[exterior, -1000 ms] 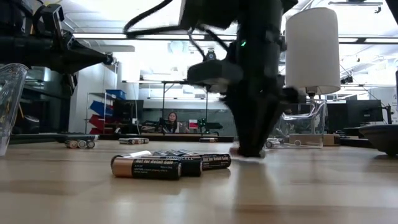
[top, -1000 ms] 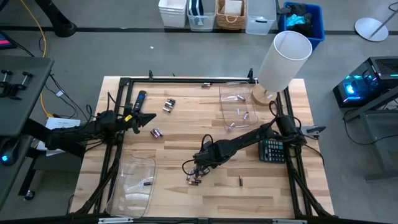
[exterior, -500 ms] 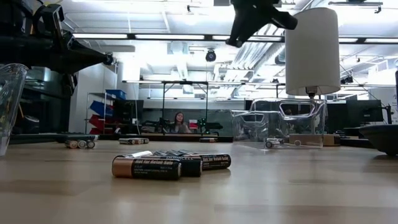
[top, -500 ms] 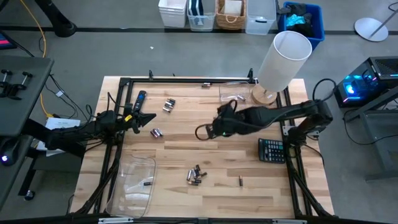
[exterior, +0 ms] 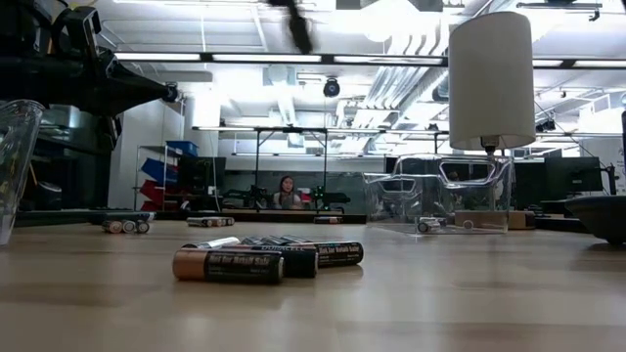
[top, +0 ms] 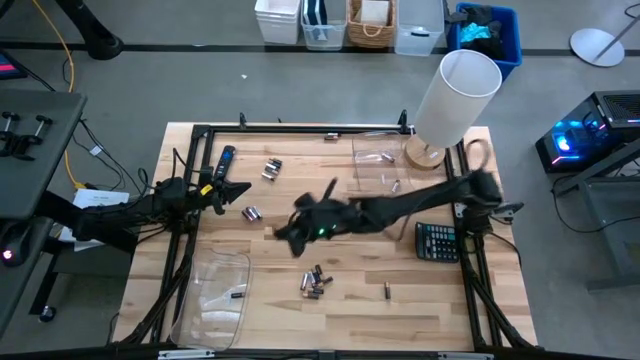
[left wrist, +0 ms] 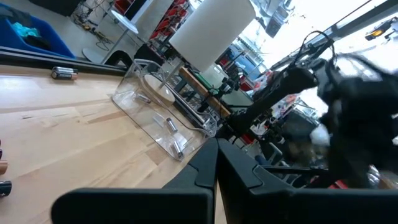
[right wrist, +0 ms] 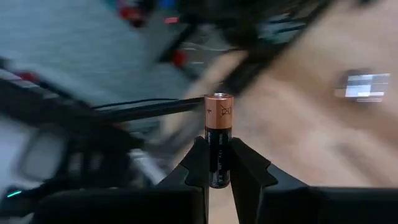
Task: Sort batteries
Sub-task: Put the brown battery into the left transparent bin
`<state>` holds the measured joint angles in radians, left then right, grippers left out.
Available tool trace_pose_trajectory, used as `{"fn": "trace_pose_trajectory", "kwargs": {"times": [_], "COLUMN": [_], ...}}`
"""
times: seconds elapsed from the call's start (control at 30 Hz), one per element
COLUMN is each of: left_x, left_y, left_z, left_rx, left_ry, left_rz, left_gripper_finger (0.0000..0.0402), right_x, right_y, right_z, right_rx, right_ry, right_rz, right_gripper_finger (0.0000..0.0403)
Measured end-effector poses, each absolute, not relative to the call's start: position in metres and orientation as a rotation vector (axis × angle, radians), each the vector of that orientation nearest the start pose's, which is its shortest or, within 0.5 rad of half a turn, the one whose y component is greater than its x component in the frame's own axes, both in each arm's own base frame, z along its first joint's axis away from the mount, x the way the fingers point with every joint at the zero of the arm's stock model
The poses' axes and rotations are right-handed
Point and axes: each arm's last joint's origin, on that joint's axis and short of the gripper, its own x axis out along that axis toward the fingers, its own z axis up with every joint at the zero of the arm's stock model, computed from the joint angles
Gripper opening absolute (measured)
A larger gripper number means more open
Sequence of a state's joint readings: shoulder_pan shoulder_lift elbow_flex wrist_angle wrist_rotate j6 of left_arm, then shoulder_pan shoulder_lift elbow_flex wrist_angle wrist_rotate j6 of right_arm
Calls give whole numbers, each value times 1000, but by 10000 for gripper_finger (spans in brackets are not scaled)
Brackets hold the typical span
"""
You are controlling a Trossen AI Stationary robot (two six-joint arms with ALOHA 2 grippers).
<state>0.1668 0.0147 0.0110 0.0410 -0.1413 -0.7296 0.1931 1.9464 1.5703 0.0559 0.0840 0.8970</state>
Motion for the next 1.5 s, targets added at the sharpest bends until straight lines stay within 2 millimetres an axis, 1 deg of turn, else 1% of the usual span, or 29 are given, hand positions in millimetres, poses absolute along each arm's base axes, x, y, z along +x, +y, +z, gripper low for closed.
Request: {"fn": "trace_pose_trajectory", "kwargs": {"times": [0.1, 0.2, 0.33, 0.47, 0.57, 0.7, 0.83, 0.93, 1.03, 1.13, 1.2, 1.4, 1.5], "left_x": [96, 96, 96, 96, 96, 96, 96, 96, 96, 96, 96, 96, 96], "left_y": [20, 20, 20, 20, 20, 20, 20, 20, 20, 20, 20, 20, 20], "left_z": [170, 170, 170, 170, 170, 170, 170, 170, 170, 170, 170, 170, 170], "left_rx": [-723, -723, -723, -723, -723, -723, -723, -723, -723, -723, -723, -723, -723], "left_ry": [-148, -148, -148, -148, -148, -148, -148, -148, -148, -148, -148, -148, -148], "left_rz": [281, 280, 280, 280, 280, 280, 281, 281, 281, 281, 281, 281, 281], "left_gripper_finger": [0, 0, 0, 0, 0, 0, 0, 0, 0, 0, 0, 0, 0], "right_x": [471, 484, 495, 499, 505, 526, 550, 563, 569, 570, 570, 571, 571], "right_y": [99, 107, 110, 111, 114, 120, 128, 132, 134, 134, 133, 132, 129], "right_z": [259, 235, 208, 192, 190, 199, 207, 210, 213, 211, 209, 209, 210], "right_rx": [912, 948, 993, 1037, 1037, 1006, 901, 809, 752, 725, 717, 717, 720], "right_ry": [272, 217, 175, 180, 165, 150, 234, 309, 368, 420, 441, 440, 442], "right_rz": [67, 124, 154, 144, 133, 173, 209, 209, 211, 195, 185, 182, 191], "right_gripper_finger": [30, 30, 30, 30, 30, 30, 30, 30, 30, 32, 53, 170, 214]}}
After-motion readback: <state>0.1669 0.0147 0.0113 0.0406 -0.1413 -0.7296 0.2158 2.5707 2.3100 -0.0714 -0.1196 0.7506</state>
